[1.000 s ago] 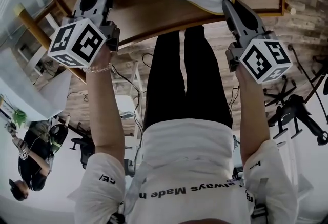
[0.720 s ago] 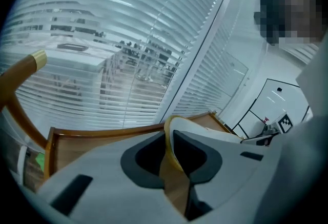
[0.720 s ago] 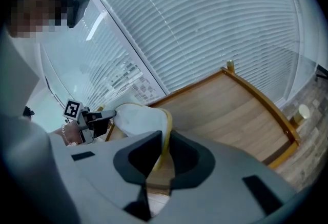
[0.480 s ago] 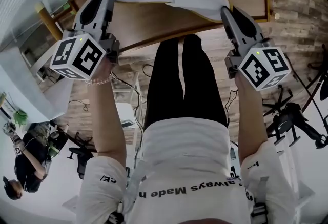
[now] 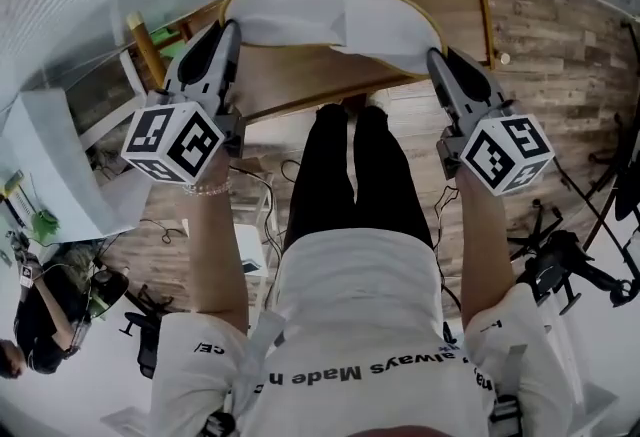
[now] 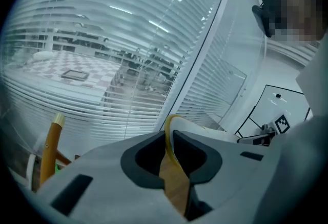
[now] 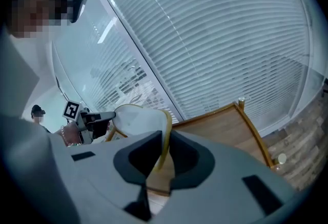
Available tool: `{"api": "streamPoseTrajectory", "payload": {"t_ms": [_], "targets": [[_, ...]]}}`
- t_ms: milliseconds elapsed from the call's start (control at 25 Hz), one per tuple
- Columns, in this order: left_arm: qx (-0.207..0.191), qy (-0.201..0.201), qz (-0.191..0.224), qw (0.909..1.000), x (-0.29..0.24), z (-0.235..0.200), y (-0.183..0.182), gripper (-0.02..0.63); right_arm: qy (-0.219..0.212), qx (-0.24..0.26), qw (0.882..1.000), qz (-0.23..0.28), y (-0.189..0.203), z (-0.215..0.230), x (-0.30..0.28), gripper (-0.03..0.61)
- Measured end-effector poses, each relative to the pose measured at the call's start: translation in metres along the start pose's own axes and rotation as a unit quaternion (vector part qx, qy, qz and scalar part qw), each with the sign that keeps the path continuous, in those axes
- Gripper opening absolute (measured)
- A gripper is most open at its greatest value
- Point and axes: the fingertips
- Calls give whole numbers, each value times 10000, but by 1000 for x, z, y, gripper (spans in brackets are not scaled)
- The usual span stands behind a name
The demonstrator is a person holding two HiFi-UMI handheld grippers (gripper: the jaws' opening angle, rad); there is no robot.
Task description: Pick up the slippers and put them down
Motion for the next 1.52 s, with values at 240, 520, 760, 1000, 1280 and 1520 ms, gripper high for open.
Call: {"api": "streamPoseTrajectory", "payload": {"t_ms": [240,520,760,1000,1280,1520], "targets": [[43,-37,82,10000,34,31,-22,55,-130,165,9997,106,-36,-14,33,49],[55,-99,304,9995,89,69,-53,55,-315,347,9986,250,-79,-45,77,48],[-43,-24,705,9975,129,103,-81,55,-423,531,9965,491,-118,-67,110,48],[-181,106,741,9970,169,132,-91,55,-446,775,9942,604,-144,-90,145,46],[20,144,1073,9941,201,146,-110,51,-526,846,9926,698,-160,-114,163,46],[-108,109,1198,9927,215,152,-119,51,-530,876,9920,740,-166,-125,166,46]]}}
Point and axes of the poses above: the fingertips, and each gripper's own axes: x backward along the fingers, z to its right, y out of its underside, and after that the axes turned 9 degrees about x, right-handed
